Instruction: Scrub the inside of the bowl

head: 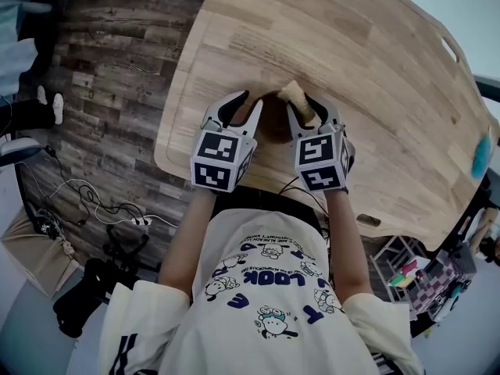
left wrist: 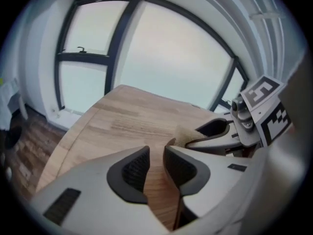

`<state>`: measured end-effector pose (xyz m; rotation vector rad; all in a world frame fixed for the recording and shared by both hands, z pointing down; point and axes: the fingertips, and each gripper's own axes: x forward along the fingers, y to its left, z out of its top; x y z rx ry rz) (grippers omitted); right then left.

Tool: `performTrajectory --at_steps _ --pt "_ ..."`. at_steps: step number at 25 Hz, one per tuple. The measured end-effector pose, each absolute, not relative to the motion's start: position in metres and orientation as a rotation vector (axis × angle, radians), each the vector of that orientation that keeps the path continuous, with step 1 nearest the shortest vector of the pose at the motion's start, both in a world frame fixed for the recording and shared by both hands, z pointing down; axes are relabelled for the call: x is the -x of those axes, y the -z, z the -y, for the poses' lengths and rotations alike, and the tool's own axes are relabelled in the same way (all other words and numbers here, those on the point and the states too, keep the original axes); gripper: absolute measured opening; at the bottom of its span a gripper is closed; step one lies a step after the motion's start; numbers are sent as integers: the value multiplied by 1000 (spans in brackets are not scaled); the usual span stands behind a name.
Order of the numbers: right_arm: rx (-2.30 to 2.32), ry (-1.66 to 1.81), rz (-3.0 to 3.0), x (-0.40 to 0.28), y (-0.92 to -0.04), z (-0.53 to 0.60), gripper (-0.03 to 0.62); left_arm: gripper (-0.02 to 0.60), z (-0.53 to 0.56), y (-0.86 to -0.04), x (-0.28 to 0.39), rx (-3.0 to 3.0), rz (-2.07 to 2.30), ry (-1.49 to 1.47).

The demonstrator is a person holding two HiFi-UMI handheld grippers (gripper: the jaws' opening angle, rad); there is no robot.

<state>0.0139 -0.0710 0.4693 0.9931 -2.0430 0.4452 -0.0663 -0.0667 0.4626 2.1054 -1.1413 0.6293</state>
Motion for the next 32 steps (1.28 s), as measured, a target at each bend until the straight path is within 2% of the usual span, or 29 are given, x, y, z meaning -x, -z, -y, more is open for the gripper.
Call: performTrajectory --at_steps 3,11,14,20,32 --pt "-914 -393 2078 -4 -469 68 130 98 66 -462 57 -2221 1002 -754" --pt "-790 -303 2119 8 -469 60 130 100 55 -475 40 -2321 814 -959" --pt "-777 -299 2122 9 -469 60 130 60 56 -477 42 -2300 817 -949" --pt "-841 -334 2093 6 -470 64 130 56 59 -477 45 -2257 869 -867" --pt "-1143 -644 1940 -21 -473 59 132 55 55 -475 54 -2068 1138 -676"
